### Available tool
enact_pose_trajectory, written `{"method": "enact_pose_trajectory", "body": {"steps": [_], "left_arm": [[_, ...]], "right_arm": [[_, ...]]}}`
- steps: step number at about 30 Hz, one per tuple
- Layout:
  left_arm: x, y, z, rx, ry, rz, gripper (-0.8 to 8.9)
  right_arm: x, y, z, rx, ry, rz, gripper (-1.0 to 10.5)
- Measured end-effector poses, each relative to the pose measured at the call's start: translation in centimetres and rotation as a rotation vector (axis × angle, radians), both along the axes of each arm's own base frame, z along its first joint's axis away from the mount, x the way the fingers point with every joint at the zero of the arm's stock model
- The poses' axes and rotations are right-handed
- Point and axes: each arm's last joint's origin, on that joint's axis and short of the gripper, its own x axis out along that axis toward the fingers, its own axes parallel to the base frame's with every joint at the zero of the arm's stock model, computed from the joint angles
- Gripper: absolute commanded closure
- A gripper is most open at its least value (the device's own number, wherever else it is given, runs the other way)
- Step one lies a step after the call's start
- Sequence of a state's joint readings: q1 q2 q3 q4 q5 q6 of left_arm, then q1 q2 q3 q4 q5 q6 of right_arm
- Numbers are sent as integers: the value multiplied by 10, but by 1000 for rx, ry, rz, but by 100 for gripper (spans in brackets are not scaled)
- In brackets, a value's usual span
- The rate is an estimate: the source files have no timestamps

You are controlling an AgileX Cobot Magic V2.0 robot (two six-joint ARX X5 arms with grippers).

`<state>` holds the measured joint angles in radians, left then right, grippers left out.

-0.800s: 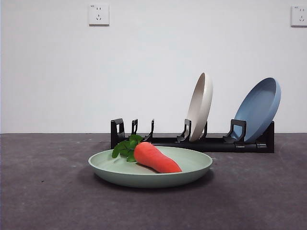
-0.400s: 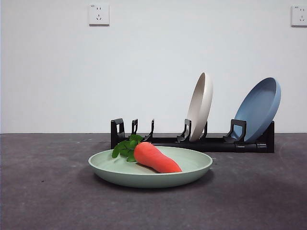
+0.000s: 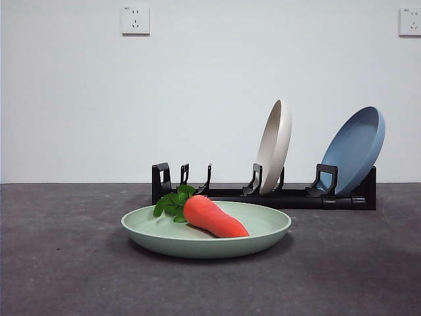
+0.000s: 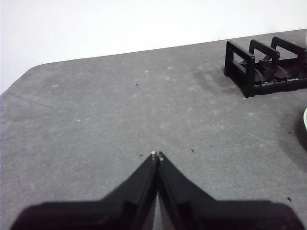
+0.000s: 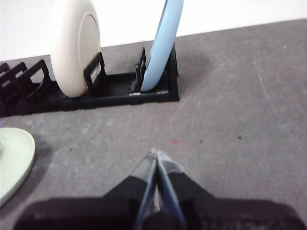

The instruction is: Take the green plate from the plate rack,put the plate on the table,take the carrot from the table,put the carrot in the plate

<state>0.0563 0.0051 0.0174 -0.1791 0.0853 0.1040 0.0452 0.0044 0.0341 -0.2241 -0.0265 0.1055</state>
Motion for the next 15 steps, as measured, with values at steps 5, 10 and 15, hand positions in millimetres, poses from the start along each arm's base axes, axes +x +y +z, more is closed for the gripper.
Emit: {"method": "enact_pose_trajectory", "body": {"steps": [5, 10, 15], "left_arm": [[0, 0, 0, 0, 0, 0, 817], [0, 0, 0, 0, 0, 0, 817], [0, 0, 0, 0, 0, 0, 817]], "right_arm": [[0, 0, 0, 10, -3, -2, 942], [0, 0, 0, 22, -2, -5, 942], [0, 0, 0, 26, -2, -7, 942]]}}
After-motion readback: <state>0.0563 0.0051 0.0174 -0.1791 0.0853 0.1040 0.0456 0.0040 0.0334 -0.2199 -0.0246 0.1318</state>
